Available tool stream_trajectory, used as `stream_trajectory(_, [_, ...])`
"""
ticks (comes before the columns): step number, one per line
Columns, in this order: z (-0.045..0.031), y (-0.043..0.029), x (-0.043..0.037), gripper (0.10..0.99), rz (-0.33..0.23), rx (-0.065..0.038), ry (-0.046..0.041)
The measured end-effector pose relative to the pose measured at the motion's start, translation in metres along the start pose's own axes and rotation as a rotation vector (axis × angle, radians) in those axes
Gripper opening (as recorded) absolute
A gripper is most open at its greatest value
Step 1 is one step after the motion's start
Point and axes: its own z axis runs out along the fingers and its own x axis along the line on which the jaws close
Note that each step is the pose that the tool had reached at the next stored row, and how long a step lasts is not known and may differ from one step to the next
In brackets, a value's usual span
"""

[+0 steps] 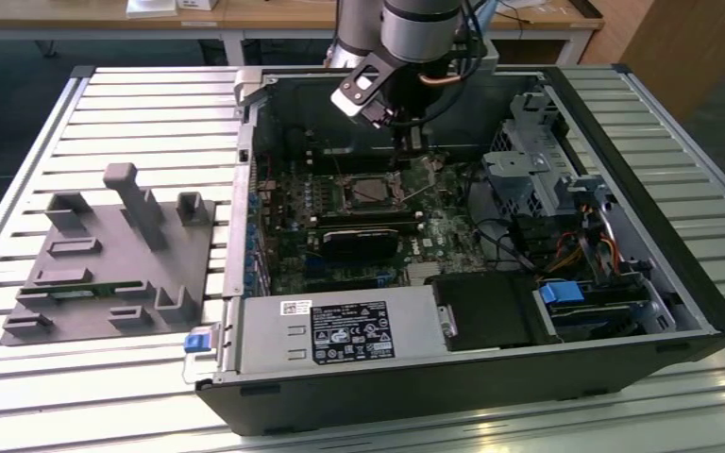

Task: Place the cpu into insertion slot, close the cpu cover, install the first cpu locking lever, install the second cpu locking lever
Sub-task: 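Close the cpu cover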

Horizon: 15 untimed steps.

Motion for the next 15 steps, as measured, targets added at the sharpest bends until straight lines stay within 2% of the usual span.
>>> stream_trajectory(7, [0.0002,0.007,0.0001,0.106,0.0,0.0,0.0002])
stream_trajectory(15, [0.0006,0.0191,0.0001,0.106,0.0,0.0,-0.0001])
